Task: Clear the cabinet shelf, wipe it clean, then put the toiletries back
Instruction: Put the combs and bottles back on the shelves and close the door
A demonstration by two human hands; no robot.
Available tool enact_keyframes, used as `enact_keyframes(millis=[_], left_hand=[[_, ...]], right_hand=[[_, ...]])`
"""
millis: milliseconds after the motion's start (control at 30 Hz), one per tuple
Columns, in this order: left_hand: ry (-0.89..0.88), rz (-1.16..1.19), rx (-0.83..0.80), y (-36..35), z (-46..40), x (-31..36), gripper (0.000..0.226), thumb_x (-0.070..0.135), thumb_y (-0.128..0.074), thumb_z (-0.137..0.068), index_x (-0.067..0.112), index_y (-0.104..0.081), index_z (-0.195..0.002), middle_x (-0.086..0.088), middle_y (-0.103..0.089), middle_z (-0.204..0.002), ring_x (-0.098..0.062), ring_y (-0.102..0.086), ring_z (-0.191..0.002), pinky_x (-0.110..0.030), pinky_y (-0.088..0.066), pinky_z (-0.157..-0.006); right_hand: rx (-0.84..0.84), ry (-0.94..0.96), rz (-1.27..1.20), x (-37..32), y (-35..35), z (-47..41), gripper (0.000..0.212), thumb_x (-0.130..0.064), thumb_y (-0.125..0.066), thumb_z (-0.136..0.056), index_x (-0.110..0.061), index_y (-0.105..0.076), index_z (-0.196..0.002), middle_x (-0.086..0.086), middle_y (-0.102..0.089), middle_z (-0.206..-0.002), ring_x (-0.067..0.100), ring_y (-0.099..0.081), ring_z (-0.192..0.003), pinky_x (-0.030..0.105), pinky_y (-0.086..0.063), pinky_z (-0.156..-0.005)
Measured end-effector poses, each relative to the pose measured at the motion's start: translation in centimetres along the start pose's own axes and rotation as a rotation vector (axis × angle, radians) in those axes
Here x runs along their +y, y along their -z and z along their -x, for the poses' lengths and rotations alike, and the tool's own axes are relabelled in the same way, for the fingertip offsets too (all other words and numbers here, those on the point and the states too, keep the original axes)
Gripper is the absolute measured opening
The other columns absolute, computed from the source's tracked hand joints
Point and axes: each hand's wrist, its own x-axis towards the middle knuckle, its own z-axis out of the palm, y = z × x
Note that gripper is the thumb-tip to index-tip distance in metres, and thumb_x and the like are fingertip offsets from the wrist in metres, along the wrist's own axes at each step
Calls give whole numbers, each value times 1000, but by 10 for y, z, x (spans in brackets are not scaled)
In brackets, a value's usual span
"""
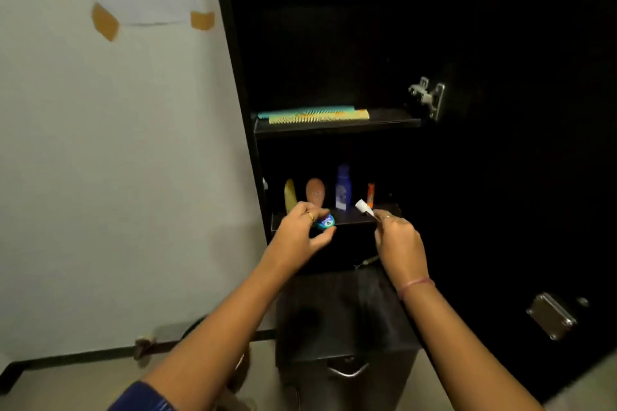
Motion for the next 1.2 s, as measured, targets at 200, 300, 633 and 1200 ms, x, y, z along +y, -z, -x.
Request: enact_keyframes(millis=[200,300,633,1200], left_hand=[[-156,-30,224,91,-61,38,32,20,-72,-81,5,-67,-109,-7,-65,-104,-14,-63,-94,-27,-52,-88],[-220,-56,315,130,-97,60,30,21,-71,-81,7,-67,-107,-8,-65,-103,-13,-63,-93,-23,-52,-84],[-251,-228,608,211,-236,105,25,24,-64,-87,6,-64,-104,-10,-58,-108,-13,-57,-91,-16,-46,-78],[373,-538,224,231,-370,87,38,22,-62,-88,0,-55,-117,-13,-52,-103,-27,-59,-97,-28,-44,-75]], right_hand=[[189,135,-11,-43,74,-53,30,-11,-47,-92,-14,-59,-120,10,-68,-91,26,-63,-88,36,-52,-73],[304,204,-25,-60,113,-91,30,-11,-49,-93,-14,-59,-121,9,-68,-96,25,-63,-91,37,-54,-76],[630,368,-126,-108,207,-244,26,-14,-49,-95,-15,-66,-114,8,-71,-102,26,-66,-94,38,-56,-80],[17,231,-63,-150,205,-398,25,-17,-58,-88,-7,-67,-108,11,-65,-110,24,-61,-98,30,-52,-85]])
